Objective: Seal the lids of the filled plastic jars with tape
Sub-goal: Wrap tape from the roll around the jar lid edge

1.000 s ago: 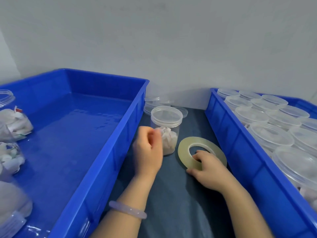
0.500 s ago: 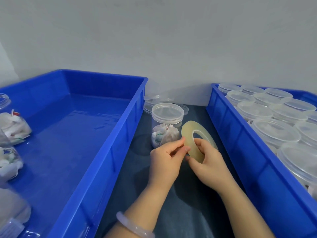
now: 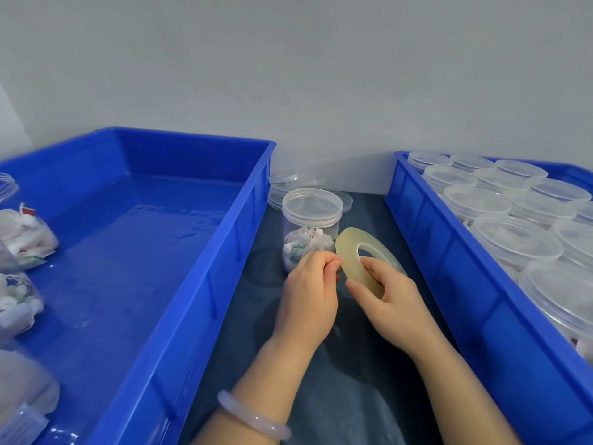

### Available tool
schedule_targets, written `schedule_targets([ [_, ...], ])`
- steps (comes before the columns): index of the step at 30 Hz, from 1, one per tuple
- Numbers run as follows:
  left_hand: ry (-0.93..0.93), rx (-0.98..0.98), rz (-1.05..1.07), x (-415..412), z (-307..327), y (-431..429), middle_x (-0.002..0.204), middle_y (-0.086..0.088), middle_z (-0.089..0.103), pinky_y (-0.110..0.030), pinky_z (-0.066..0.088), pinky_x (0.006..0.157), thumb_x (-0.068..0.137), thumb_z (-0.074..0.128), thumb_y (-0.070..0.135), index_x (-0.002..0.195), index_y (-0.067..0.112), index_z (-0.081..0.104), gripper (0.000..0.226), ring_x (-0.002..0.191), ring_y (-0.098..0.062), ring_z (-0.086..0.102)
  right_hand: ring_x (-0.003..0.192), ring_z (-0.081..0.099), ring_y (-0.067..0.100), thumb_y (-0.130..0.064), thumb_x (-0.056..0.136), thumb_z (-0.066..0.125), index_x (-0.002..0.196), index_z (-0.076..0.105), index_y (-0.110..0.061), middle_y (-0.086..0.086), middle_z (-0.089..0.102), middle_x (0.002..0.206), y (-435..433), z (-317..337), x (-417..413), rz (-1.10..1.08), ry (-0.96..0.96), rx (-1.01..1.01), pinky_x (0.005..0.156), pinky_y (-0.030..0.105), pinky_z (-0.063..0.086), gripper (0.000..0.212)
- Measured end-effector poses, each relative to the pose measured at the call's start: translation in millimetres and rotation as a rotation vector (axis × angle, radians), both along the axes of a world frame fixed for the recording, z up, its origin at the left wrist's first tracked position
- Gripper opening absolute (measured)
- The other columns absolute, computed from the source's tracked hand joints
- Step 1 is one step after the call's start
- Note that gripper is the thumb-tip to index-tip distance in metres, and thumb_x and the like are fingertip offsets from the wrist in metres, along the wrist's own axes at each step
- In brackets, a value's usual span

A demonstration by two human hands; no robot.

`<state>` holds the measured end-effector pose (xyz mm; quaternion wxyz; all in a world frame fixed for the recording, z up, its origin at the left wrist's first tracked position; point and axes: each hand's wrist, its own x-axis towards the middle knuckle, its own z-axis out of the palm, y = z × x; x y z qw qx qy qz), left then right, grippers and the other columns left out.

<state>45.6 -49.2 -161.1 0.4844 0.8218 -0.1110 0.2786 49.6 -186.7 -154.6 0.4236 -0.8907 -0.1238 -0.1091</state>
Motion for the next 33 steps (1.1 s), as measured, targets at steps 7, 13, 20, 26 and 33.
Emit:
schedule_targets([
  [7, 0.086, -0.048, -0.053, 4, 1, 7, 0.08, 0.014, 0.061, -0.012, 0.047, 0.069, 0.092, 0.06, 0.012, 0.092, 0.012, 0.066, 0.005, 0.078, -0.005, 0.061, 0.1, 0.053, -0.005, -0.038, 0.091, 0.054, 0.135, 0.05, -0.02, -0.013, 0.061, 0.114, -3, 0, 2, 0.027, 0.056, -0.098, 0.075, 0.009, 0.037, 0.048],
  [13, 0.218, -0.185, -0.142, 0, 2, 6, 0.075, 0.007, 0.059, -0.012, 0.046, 0.06, 0.096, 0.051, 0.008, 0.08, 0.019, 0.055, 0.02, 0.066, -0.002, 0.059, 0.111, 0.053, 0.009, -0.042, 0.091, 0.056, 0.139, 0.036, -0.038, -0.01, 0.058, 0.123, -3, 2, 3, -0.012, 0.001, -0.041, 0.087, 0.029, 0.044, 0.053],
  [20, 0.227, -0.385, -0.1, 0, 9, -3, 0.072, 0.007, 0.062, -0.017, 0.05, 0.06, 0.093, 0.056, 0.011, 0.078, 0.024, 0.058, 0.021, 0.061, 0.0, 0.059, 0.086, 0.047, -0.025, -0.019, 0.092, 0.06, 0.084, 0.063, -0.035, -0.018, 0.062, 0.086, 0, 16, 7, -0.006, -0.106, 0.142, 0.07, -0.002, 0.034, 0.018],
  [26, -0.269, -0.192, 0.273, 20, 24, 14, 0.125, -0.005, 0.049, -0.021, 0.038, 0.096, 0.077, 0.074, 0.015, 0.114, 0.02, 0.059, 0.041, 0.117, -0.014, 0.044, 0.076, 0.054, 0.008, -0.03, 0.091, 0.061, 0.078, 0.06, -0.034, -0.006, 0.061, 0.083, 0, 57, 38, -0.038, -0.07, 0.05, 0.059, 0.01, 0.04, 0.014],
  [33, -0.084, -0.045, 0.025, 54, 7, 17, 0.151, 0.008, 0.004, -0.002, 0.017, 0.103, 0.053, 0.092, 0.024, 0.11, 0.041, 0.05, 0.073, 0.135, 0.016, 0.002, 0.064, 0.048, 0.003, -0.026, 0.089, 0.064, 0.074, 0.059, -0.033, -0.013, 0.051, 0.071, 11, 56, 57, 0.044, -0.028, -0.072, 0.056, 0.012, 0.032, 0.016],
])
